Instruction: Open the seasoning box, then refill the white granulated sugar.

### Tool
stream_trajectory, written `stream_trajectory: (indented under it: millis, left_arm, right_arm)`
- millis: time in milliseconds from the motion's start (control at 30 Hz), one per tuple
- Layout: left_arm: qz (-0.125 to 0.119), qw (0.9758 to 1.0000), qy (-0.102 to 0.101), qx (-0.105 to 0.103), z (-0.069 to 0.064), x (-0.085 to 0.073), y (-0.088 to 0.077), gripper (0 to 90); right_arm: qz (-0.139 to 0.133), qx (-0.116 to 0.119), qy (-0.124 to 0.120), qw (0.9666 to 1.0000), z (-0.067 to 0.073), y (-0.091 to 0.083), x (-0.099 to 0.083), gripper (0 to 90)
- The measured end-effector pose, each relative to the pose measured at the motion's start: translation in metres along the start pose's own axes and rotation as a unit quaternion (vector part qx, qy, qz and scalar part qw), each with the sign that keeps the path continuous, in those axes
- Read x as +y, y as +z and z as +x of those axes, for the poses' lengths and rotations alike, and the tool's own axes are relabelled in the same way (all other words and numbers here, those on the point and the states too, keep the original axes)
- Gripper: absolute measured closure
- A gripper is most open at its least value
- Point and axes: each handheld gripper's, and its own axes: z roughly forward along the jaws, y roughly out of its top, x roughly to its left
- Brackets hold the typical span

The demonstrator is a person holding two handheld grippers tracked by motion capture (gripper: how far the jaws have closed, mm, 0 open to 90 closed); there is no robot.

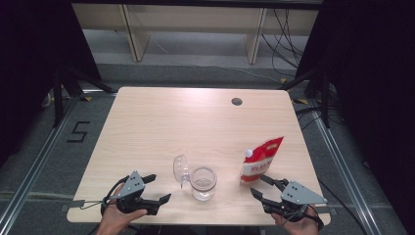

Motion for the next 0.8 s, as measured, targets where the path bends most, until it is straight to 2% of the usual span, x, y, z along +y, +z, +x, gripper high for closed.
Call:
stream_trajectory:
  millis: [33, 67, 133, 200, 233, 367, 433, 467, 533, 567, 600, 633, 700, 733, 800]
  left_arm:
    - [0.0, 1.0, 0.0, 0.0, 0.0, 0.0, 0.0, 15.2]
    - [0.001, 0.9999, -0.013, 0.001, -0.002, -0.001, 0.0, 15.2]
    - [0.0, 0.9999, -0.014, 0.001, -0.002, -0.001, 0.0, 15.2]
    - [0.003, 0.9999, -0.011, 0.001, -0.002, -0.001, 0.0, 15.1]
    - [0.003, 1.0, 0.001, 0.0, 0.0, -0.001, 0.0, 15.2]
    - [0.002, 1.0, 0.002, 0.0, 0.0, -0.001, 0.0, 15.1]
    - [0.002, 1.0, 0.001, 0.0, -0.001, -0.001, 0.0, 15.2]
    - [0.002, 1.0, 0.0, -0.001, -0.001, -0.002, -0.001, 15.1]
    - [0.001, 1.0, -0.001, -0.001, -0.001, -0.002, -0.001, 15.1]
    - [0.001, 1.0, -0.001, 0.0, -0.001, -0.002, -0.001, 15.2]
    - [0.002, 1.0, 0.0, 0.0, -0.001, -0.002, -0.001, 15.2]
    - [-0.004, 1.0, -0.004, 0.0, -0.001, -0.002, 0.0, 15.2]
    - [-0.003, 1.0, -0.003, 0.0, -0.001, -0.002, 0.0, 15.2]
    - [0.003, 1.0, 0.001, 0.001, -0.001, -0.002, -0.001, 15.2]
    - [0.004, 1.0, 0.003, 0.001, -0.001, -0.002, -0.001, 15.2]
  right_arm:
    - [0.006, -0.008, 0.0, 1.0, -0.004, -0.003, -0.002, 46.0]
    - [0.008, -0.015, -0.001, 0.9999, -0.006, -0.004, -0.003, 46.0]
    - [0.007, -0.018, 0.002, 0.9998, -0.007, -0.005, -0.003, 45.9]
    - [0.003, -0.022, 0.007, 0.9997, -0.009, -0.005, -0.004, 45.5]
    - [0.006, -0.022, 0.007, 0.9997, -0.01, -0.006, -0.005, 45.3]
    - [0.006, -0.026, 0.015, 0.9995, -0.014, -0.007, -0.007, 45.5]
    - [0.006, -0.036, 0.013, 0.9993, -0.015, -0.007, -0.007, 45.0]
    - [0.009, -0.031, 0.009, 0.9994, -0.017, -0.008, -0.008, 44.5]
    - [0.007, -0.034, 0.012, 0.9993, -0.019, -0.006, -0.009, 42.8]
    - [0.014, -0.035, 0.015, 0.9992, -0.019, -0.007, -0.009, 41.5]
    - [0.012, -0.042, 0.022, 0.9988, -0.022, -0.006, -0.01, 37.8]
    - [0.022, -0.037, 0.027, 0.9987, -0.023, -0.007, -0.011, 35.5]
    - [0.018, -0.041, 0.028, 0.9986, -0.026, -0.007, -0.011, 33.9]
    - [0.023, -0.044, 0.043, 0.9978, -0.029, -0.008, -0.013, 30.3]
    - [0.026, -0.048, 0.043, 0.9976, -0.033, -0.008, -0.015, 27.5]
